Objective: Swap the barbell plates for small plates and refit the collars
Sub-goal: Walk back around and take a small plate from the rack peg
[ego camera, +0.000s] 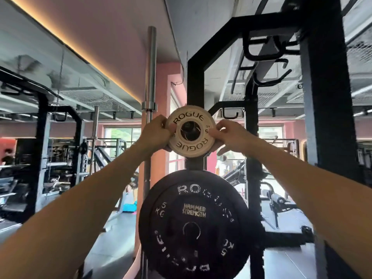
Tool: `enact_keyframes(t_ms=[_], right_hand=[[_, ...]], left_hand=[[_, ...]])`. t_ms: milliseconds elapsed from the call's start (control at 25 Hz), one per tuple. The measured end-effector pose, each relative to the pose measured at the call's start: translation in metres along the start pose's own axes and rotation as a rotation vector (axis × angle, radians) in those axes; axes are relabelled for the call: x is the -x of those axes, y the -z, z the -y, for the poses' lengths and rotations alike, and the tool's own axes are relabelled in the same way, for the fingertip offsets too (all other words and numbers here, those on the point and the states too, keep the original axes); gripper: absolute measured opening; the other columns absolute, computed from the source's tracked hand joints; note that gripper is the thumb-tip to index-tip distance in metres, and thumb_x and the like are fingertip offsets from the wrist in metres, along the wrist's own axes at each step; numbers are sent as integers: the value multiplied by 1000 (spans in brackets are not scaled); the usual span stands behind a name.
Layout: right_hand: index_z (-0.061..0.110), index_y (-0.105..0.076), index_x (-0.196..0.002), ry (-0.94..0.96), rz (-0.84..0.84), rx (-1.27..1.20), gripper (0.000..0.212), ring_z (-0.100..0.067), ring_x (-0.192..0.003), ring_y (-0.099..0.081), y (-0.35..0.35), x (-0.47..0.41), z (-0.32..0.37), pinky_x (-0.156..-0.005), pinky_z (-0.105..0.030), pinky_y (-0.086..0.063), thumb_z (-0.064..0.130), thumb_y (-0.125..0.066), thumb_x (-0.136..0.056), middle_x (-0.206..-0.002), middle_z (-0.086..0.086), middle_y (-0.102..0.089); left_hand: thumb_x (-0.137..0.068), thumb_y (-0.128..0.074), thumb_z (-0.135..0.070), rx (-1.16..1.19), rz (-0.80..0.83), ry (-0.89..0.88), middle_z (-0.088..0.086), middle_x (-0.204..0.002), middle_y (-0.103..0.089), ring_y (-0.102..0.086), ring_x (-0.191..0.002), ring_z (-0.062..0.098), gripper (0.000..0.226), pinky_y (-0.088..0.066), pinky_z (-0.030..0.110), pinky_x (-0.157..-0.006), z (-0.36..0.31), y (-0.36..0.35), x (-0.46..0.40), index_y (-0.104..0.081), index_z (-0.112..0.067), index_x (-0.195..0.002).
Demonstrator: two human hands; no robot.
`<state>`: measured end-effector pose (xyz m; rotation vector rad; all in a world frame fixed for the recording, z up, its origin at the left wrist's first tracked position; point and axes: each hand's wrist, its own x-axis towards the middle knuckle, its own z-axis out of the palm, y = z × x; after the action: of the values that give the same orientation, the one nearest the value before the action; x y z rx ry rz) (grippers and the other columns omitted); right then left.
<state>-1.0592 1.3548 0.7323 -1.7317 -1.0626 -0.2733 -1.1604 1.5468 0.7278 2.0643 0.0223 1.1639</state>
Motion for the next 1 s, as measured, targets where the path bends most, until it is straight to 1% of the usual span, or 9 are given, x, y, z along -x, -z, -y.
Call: enact_keyframes(t_ms=[120, 240, 360, 480, 600, 680, 760, 920, 1000], right_hand=[[7, -48, -94, -20, 30, -24, 14, -26, -61, -66, 20, 48, 4, -44, -29, -54, 19, -55, -97, -86, -28, -68], [3, -49, -98, -34, 41, -37, 17, -29, -65, -67, 47, 90, 15, -53, -35, -57, 19, -56, -96, -91, -32, -67], [2, -50, -102, -49, 73, -50, 22, -29, -69, -68, 71, 126, 30, -58, -36, -58, 21, -58, -95, -93, -30, -68], [2, -52, -104, -66, 88, -16, 22, -27, -66, -68, 96, 171, 52, -56, -35, -59, 20, -60, -94, -88, -25, -69], [0, -53, -107, -81, 74, -9, 24, -24, -62, -66, 116, 222, 69, -55, -34, -58, 19, -61, -94, -83, -20, -69], [0, -54, -108, -94, 68, -9, 25, -27, -66, -67, 128, 256, 75, -60, -38, -59, 19, -61, -94, -88, -22, -70], [2, -55, -107, -125, 59, -2, 24, -29, -69, -69, 143, 294, 79, -64, -41, -59, 21, -61, -93, -91, -21, -71], [4, -55, -103, -162, 41, 66, 20, -24, -64, -68, 183, 360, 85, -64, -39, -59, 21, -60, -94, -83, -16, -71], [4, -55, -102, -191, 20, 72, 18, -23, -63, -67, 205, 386, 87, -61, -37, -58, 19, -59, -95, -85, -17, -71]], left_hand=[[-98, -52, -26, -51, -1, 36, 14, -91, -67, -71, -66, 26, 19, -60, 36, -55, -32, -8, 50, -50, -9, -106], [-98, -53, -24, -32, 6, 65, 11, -91, -66, -69, -60, 20, 14, -55, 27, -48, -73, -15, 92, -49, -13, -105], [-98, -53, -23, -21, 15, 73, 12, -91, -66, -68, -59, 19, 9, -53, 25, -47, -107, -17, 124, -48, -16, -102], [-99, -52, -22, -4, 40, 75, 10, -94, -65, -68, -66, 21, 4, -55, 28, -49, -145, -17, 164, -48, -20, -99], [-99, -52, -23, 31, 53, 115, 11, -97, -67, -70, -77, 27, 6, -61, 40, -61, -179, -20, 208, -50, -24, -93], [-99, -51, -22, 95, 76, 154, 13, -98, -67, -71, -77, 26, 1, -60, 38, -59, -196, -25, 235, -51, -22, -99], [-99, -51, -22, 119, 111, 182, 11, -99, -67, -71, -76, 25, 8, -61, 40, -61, -216, -34, 266, -50, -19, -107], [-99, -52, -24, 127, 169, 203, 10, -96, -68, -72, -75, 25, 14, -62, 45, -66, -254, -61, 317, -49, -17, -110], [-98, -53, -24, 124, 214, 192, 11, -96, -68, -73, -74, 25, 12, -61, 48, -66, -275, -77, 332, -49, -17, -107]])
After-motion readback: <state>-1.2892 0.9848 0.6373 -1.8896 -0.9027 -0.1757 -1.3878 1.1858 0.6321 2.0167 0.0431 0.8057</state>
